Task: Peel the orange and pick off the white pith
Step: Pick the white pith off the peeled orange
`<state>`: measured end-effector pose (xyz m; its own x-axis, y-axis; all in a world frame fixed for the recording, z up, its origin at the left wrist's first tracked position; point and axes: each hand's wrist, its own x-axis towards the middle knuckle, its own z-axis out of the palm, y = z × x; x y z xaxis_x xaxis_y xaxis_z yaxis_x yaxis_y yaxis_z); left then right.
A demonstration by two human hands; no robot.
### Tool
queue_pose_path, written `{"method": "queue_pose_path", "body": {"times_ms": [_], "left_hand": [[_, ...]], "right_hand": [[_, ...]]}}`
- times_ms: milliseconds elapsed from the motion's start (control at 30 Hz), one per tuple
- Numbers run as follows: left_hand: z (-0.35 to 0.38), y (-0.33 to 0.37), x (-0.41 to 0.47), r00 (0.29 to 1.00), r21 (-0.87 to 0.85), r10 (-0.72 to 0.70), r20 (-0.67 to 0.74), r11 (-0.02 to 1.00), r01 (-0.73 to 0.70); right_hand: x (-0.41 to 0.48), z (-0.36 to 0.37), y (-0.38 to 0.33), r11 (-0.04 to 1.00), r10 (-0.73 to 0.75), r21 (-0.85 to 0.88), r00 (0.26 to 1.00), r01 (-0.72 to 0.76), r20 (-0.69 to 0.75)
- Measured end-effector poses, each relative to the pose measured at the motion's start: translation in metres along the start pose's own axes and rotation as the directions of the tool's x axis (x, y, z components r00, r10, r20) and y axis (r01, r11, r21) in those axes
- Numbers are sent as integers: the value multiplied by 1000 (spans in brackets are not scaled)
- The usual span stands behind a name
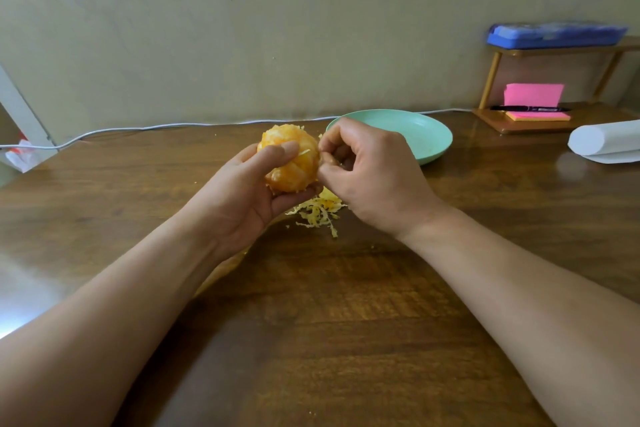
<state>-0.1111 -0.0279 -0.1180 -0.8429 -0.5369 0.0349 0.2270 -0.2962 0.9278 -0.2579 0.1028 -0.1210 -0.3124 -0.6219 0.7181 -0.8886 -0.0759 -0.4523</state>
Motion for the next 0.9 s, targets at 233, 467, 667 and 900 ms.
{"method": "queue_pose_path", "body": {"times_ms": [233,467,667,900], "left_hand": [[-2,4,1,999,-72,-29,23,997,31],[-3,1,2,998,45,42,-52,998,-39],[1,-2,1,993,112,89,-75,990,-81],[0,-3,3,1000,10,20,0,1000,-20]], "right_hand": [[-1,-2,1,993,71,90,996,-76,54],[1,-3,0,999,53,-8,997,-52,48],[1,2,-4,997,54,-57,997,-51,46],[1,2,-8,979,167,123,986,-166,0]]}}
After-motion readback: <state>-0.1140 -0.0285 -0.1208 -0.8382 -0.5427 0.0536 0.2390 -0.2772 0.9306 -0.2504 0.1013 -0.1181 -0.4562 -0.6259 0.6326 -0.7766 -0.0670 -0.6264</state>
